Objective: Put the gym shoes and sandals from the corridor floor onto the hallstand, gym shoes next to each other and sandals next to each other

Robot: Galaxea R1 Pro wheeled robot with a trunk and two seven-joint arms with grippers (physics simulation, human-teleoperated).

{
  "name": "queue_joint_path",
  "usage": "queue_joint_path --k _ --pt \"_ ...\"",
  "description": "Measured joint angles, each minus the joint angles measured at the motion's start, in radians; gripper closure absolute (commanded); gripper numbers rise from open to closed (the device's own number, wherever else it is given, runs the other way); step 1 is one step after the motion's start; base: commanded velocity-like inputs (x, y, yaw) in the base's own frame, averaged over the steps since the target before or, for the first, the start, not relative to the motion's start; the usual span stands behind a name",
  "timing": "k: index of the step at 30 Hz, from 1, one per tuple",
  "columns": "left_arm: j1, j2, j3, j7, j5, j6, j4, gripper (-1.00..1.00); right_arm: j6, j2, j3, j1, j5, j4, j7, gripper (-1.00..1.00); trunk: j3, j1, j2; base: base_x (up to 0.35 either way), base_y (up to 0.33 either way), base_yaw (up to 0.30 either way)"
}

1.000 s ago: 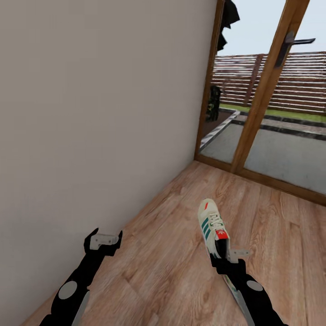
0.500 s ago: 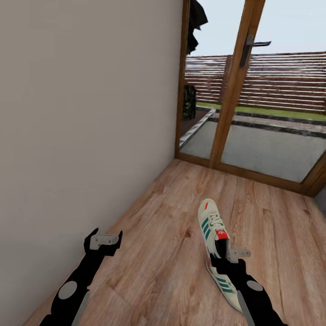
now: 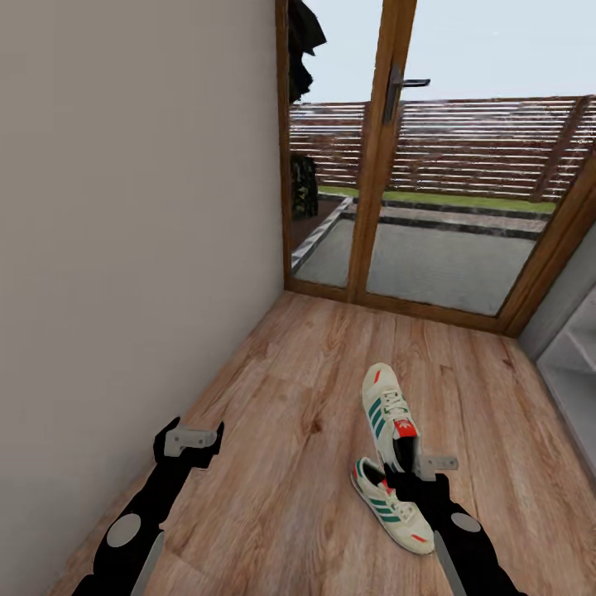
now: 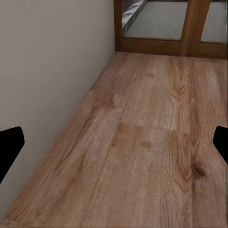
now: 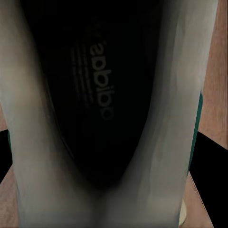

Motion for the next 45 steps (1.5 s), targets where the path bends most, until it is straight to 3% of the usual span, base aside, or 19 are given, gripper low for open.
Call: queue_joint_path --k 22,34,45 --pt "0.000 0.000 -0.001 0.000 0.000 0.000 0.000 -1.00 0.000 0.000 0.000 0.000 0.000 -0.002 0.000 1.00 0.000 0.000 0.000 0.018 0.007 -0.300" --pt "0.000 0.000 0.000 0.000 0.000 0.000 0.000 -1.00 0.000 0.000 0.000 0.000 0.000 -0.002 0.000 1.00 0.000 0.000 0.000 0.213 0.126 -0.294" --pt "0.000 0.000 -0.001 0.000 -0.001 0.000 0.000 -1.00 -0.001 -0.002 0.000 0.000 -0.001 -0.002 0.000 1.00 0.000 0.000 0.000 0.021 0.008 -0.026"
